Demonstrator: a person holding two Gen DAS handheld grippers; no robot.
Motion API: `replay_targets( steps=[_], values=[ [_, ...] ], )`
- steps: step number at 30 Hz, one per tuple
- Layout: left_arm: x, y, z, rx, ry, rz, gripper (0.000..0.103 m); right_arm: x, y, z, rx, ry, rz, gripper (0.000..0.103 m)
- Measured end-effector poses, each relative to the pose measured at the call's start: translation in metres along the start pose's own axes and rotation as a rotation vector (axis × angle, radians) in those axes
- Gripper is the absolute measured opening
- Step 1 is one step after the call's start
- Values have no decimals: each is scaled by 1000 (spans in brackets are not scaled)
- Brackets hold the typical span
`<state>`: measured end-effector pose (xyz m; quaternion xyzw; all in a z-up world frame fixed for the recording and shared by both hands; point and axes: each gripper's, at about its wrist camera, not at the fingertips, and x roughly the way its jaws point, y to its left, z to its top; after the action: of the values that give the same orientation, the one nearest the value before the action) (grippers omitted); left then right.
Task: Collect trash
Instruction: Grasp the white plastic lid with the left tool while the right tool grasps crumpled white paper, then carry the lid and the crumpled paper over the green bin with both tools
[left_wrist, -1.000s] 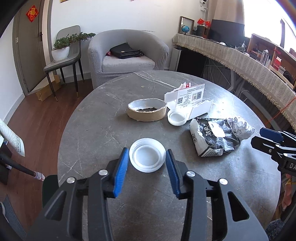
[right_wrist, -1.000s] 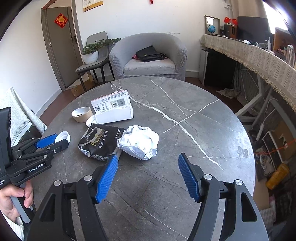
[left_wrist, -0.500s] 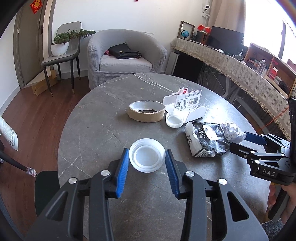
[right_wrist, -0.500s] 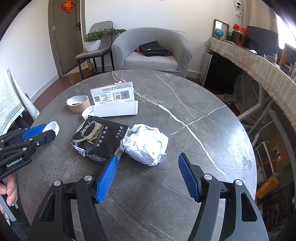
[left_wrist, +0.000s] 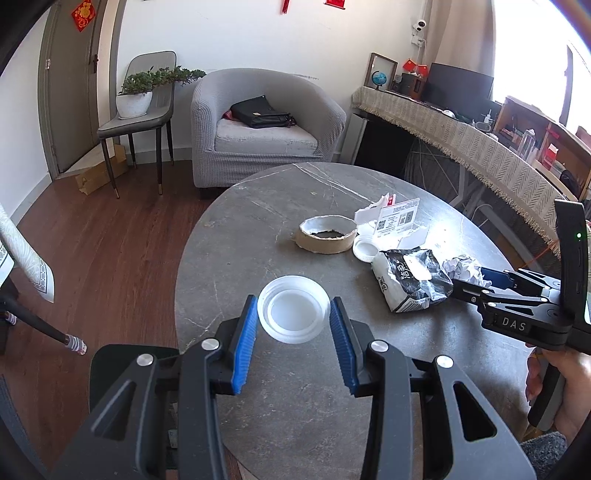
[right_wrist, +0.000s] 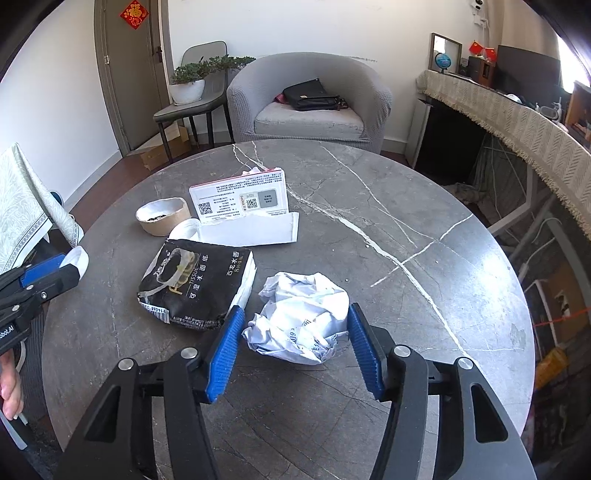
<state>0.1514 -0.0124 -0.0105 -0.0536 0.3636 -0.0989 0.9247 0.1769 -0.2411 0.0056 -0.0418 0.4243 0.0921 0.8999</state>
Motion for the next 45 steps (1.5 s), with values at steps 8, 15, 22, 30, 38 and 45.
replay_targets(
  steps=[8, 15, 22, 30, 38, 45],
  values=[
    [-21, 22, 3, -19, -27, 25, 42, -19, 5, 8, 48, -58, 12, 51],
    [-35, 41, 2, -30, -41, 47, 42, -26, 38, 20, 13, -83, 67, 51],
    [-41, 69, -4, -79, -26, 59, 42, -30, 76, 26, -33, -93, 132, 51],
    [-39, 102, -18, -130, 19, 86, 42, -29, 126, 31, -103, -89, 220, 51],
    [-36, 139, -38, -176, 77, 128, 42, -24, 174, 33, -157, -80, 299, 51],
    [-36, 173, -56, -212, 130, 164, 42, -19, 218, 34, -211, -70, 365, 51]
  ],
)
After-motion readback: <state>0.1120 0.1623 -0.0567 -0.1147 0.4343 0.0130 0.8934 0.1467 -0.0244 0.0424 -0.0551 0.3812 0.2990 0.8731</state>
